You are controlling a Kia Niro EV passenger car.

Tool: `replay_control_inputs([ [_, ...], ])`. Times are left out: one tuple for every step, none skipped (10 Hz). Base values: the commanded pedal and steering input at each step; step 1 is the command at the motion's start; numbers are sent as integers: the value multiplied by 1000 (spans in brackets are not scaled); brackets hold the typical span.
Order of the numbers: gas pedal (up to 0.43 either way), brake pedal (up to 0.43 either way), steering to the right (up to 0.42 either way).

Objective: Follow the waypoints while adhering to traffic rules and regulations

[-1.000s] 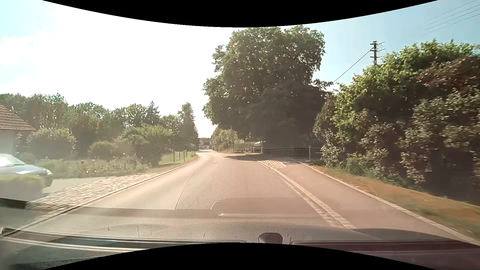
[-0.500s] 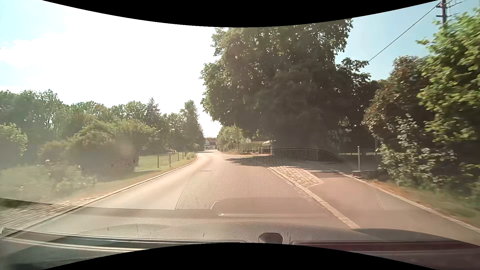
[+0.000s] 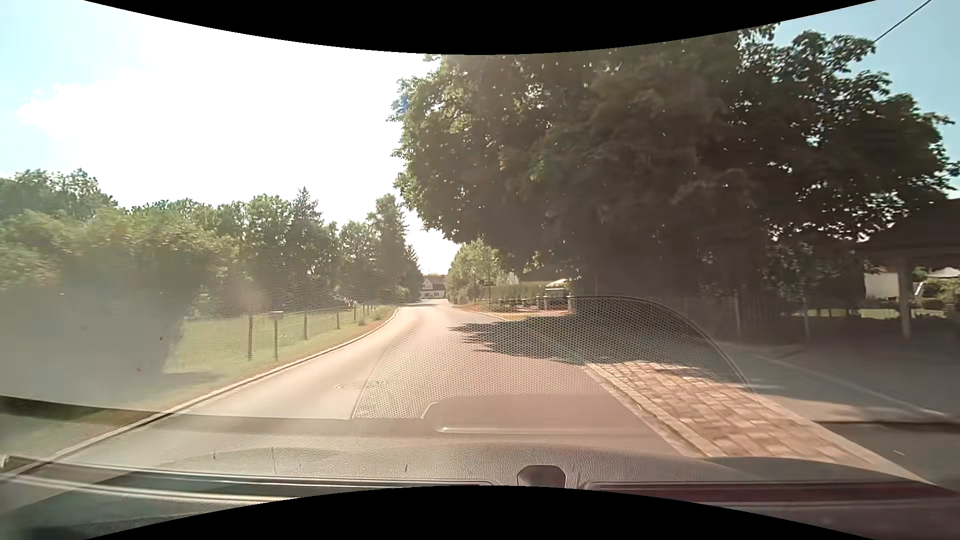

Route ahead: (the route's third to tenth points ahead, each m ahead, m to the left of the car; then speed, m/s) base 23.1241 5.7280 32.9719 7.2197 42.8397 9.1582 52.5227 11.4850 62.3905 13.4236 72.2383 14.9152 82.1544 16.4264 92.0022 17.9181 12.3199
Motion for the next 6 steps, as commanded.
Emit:
replay_control_inputs([
  [118, 6, -32],
  [118, 6, -34],
  [118, 6, -37],
  [118, 6, -37],
  [118, 6, -36],
  [118, 6, -36],
])
